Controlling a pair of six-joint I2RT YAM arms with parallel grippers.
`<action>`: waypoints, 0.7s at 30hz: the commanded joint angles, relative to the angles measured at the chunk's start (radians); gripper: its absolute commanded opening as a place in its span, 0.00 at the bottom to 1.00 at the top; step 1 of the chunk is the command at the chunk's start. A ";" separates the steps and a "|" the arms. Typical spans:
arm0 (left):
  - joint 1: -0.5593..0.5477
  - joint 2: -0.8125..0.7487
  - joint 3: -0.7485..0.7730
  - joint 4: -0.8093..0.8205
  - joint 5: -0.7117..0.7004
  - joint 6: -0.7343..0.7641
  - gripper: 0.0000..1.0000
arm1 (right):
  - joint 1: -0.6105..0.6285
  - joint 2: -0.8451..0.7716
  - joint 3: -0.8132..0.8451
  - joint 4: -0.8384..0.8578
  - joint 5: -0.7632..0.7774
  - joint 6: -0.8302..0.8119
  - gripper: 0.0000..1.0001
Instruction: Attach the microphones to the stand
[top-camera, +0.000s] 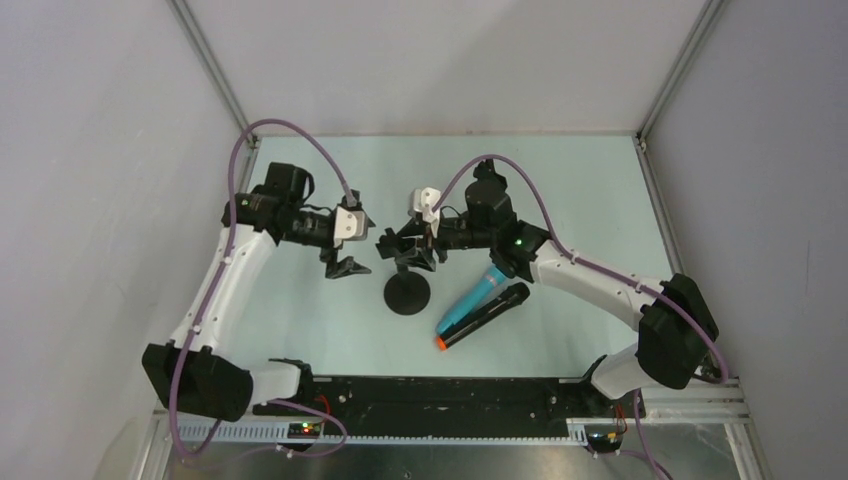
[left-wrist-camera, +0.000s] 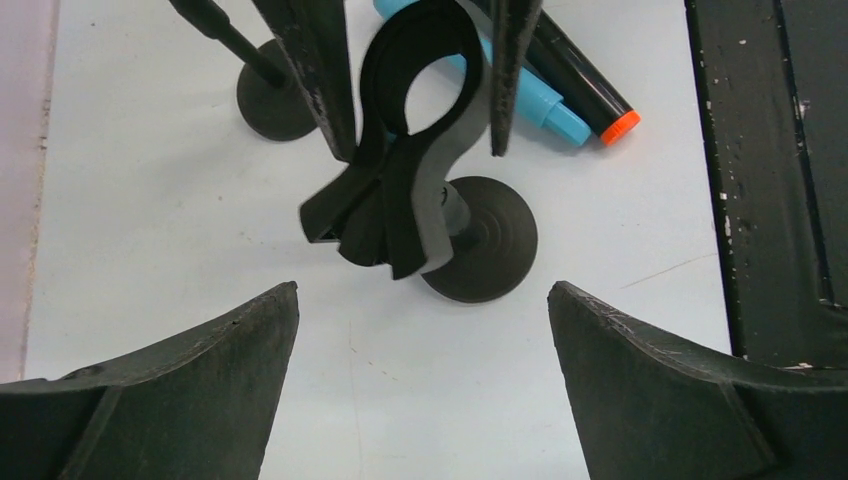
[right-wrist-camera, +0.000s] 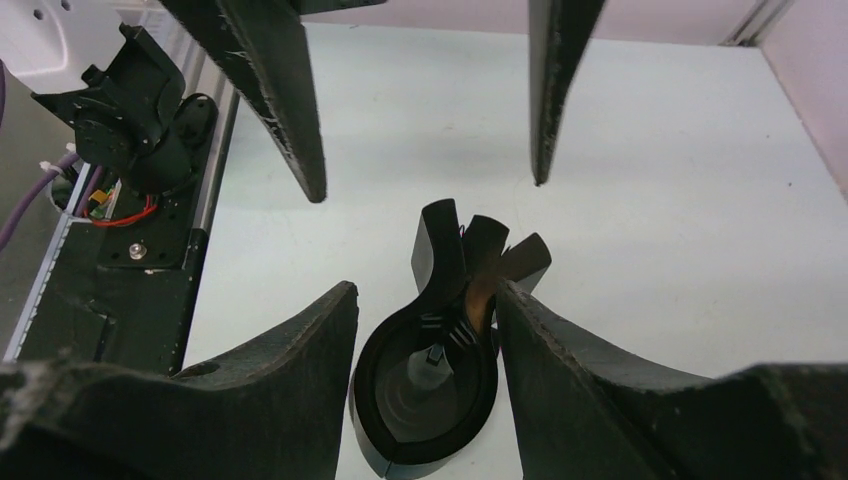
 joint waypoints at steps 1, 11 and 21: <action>-0.015 0.027 0.075 -0.006 0.021 0.024 1.00 | 0.021 0.008 0.011 0.055 -0.014 -0.030 0.58; -0.076 0.147 0.219 -0.005 -0.025 0.014 1.00 | 0.026 -0.080 0.007 -0.043 0.040 -0.050 0.68; -0.149 0.245 0.269 -0.198 -0.118 0.202 1.00 | -0.032 -0.223 -0.051 -0.101 0.012 0.000 0.90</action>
